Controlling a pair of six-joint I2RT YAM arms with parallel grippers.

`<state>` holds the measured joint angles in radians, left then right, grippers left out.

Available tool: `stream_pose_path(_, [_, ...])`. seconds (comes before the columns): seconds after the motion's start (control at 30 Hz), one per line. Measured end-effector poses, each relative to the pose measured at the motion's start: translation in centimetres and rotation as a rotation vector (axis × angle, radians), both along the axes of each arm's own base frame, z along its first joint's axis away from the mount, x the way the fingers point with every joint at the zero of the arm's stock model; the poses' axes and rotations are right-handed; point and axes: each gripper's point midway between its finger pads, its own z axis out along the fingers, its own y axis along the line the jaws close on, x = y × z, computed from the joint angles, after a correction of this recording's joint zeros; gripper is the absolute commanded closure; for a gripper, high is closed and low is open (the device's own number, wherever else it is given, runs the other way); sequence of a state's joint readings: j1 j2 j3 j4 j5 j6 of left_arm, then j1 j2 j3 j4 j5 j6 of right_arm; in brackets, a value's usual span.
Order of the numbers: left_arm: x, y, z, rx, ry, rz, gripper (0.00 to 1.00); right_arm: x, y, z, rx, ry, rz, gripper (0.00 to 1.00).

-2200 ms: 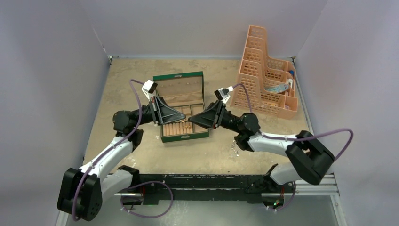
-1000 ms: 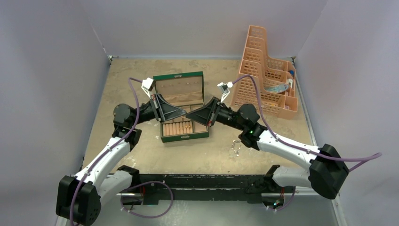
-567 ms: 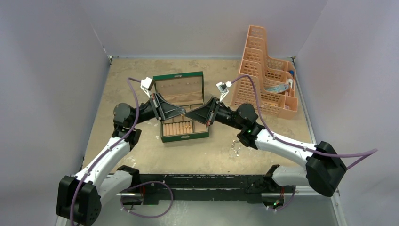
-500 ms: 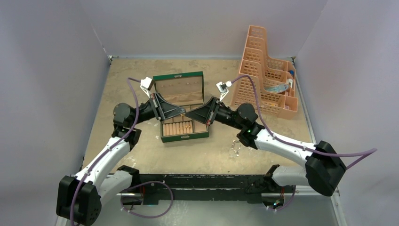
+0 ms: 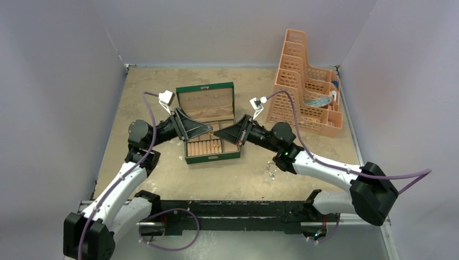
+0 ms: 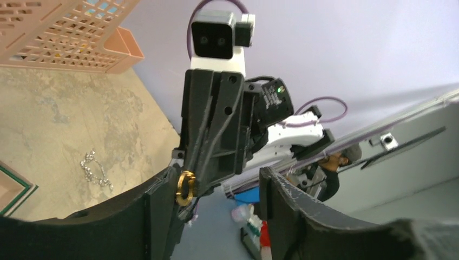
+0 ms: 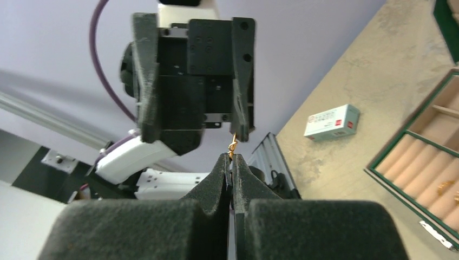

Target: Organize the mixed jewelry

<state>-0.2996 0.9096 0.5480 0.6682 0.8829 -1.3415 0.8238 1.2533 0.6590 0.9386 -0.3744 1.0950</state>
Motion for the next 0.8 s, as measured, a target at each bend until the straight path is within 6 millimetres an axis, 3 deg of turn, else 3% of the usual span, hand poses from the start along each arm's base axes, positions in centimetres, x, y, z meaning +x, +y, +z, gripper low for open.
stream_pose_path(0.13, [0.8,0.7,0.3,0.046,0.003,0.115,0.34,0.6,-0.3,-1.3,-0.052,0.01,-0.047,1.0])
stream_pose_path(0.23, [2.6,2.2,1.1,0.115,0.01,0.287,0.33,1.2,-0.1,-2.6,-0.118,0.02,-0.101,1.0])
stream_pose_path(0.37, [4.9,5.6,1.0,0.249,0.062,0.558,0.33,1.7,1.8,-4.4,-0.252,0.045,-0.173,1.0])
stream_pose_path(0.5, [5.5,9.6,-1.0,0.41,0.107,0.769,0.33,2.3,4.6,-6.2,-0.398,0.067,-0.25,1.0])
stream_pose_path(0.67, [4.9,13.0,-3.3,0.565,0.123,0.905,0.33,3.1,6.3,-11.3,-0.629,0.122,-0.344,1.0])
stream_pose_path(0.8, [4.6,14.4,-4.1,0.638,0.115,0.957,0.33,3.2,6.2,-16.6,-0.84,0.164,-0.406,1.0])
